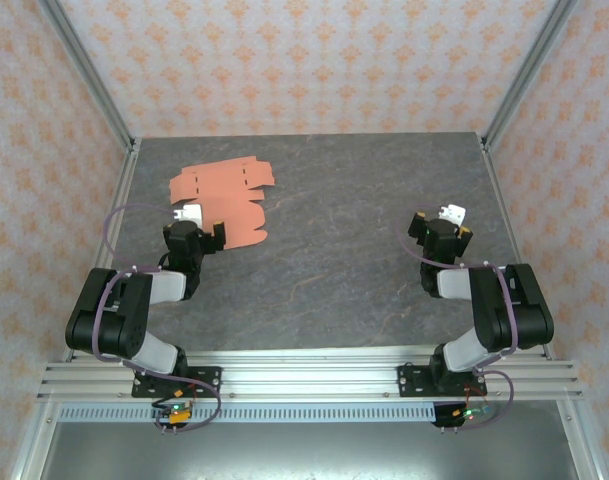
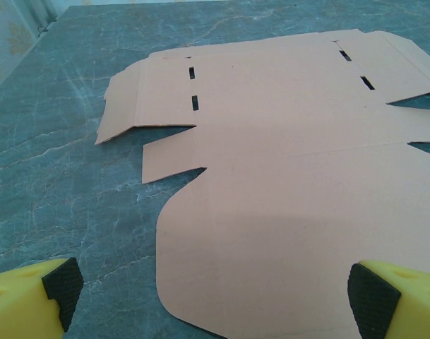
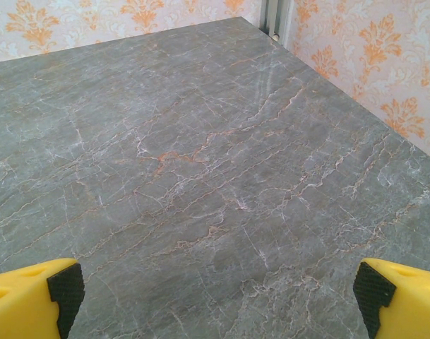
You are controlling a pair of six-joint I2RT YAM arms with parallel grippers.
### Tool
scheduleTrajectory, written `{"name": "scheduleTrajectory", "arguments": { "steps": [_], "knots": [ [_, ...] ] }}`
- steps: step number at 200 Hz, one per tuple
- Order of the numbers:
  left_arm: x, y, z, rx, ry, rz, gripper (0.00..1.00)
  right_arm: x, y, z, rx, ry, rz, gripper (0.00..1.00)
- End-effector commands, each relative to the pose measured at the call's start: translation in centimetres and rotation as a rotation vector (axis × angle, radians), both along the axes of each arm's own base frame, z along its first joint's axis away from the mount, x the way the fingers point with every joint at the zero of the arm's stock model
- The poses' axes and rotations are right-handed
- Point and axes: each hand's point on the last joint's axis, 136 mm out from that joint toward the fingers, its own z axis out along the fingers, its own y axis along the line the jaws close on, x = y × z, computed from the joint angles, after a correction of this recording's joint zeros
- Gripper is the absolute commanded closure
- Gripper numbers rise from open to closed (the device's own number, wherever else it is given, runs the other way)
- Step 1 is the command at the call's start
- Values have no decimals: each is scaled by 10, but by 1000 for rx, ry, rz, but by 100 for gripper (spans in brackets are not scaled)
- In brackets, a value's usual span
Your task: Fold the paper box
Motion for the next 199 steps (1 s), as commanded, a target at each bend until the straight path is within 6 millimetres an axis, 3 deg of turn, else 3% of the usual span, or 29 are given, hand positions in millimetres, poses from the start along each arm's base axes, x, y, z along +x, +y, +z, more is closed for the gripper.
{"name": "scheduleTrajectory", "arguments": {
  "steps": [1, 101, 116, 128, 148, 174, 189, 199],
  "knots": [
    [8, 4, 15, 6, -51, 14, 0, -1, -3, 2, 10, -17, -17, 1],
    [8, 5, 15, 6, -50, 16, 0, -2, -3, 2, 10, -22, -16, 1],
    [7, 4, 23, 18, -48, 22, 0, -8, -12, 7, 19, -34, -76, 1],
    [0, 5, 45, 20, -28, 45, 0, -12, -10, 10, 23, -66, -55, 1],
    [-15, 9, 86, -62, -25, 111, 0, -26, -13, 33, 14, -105, -83, 1],
    [-36, 9, 130, -201, -52, 175, 0, -42, -20, 88, 64, -96, -144, 1],
    [-49, 16, 142, -288, -41, 270, 0, -46, -17, 119, 127, -86, -144, 1],
    [-61, 27, 138, -376, -19, 412, 0, -52, -20, 130, 183, -64, -198, 1]
  ]
}}
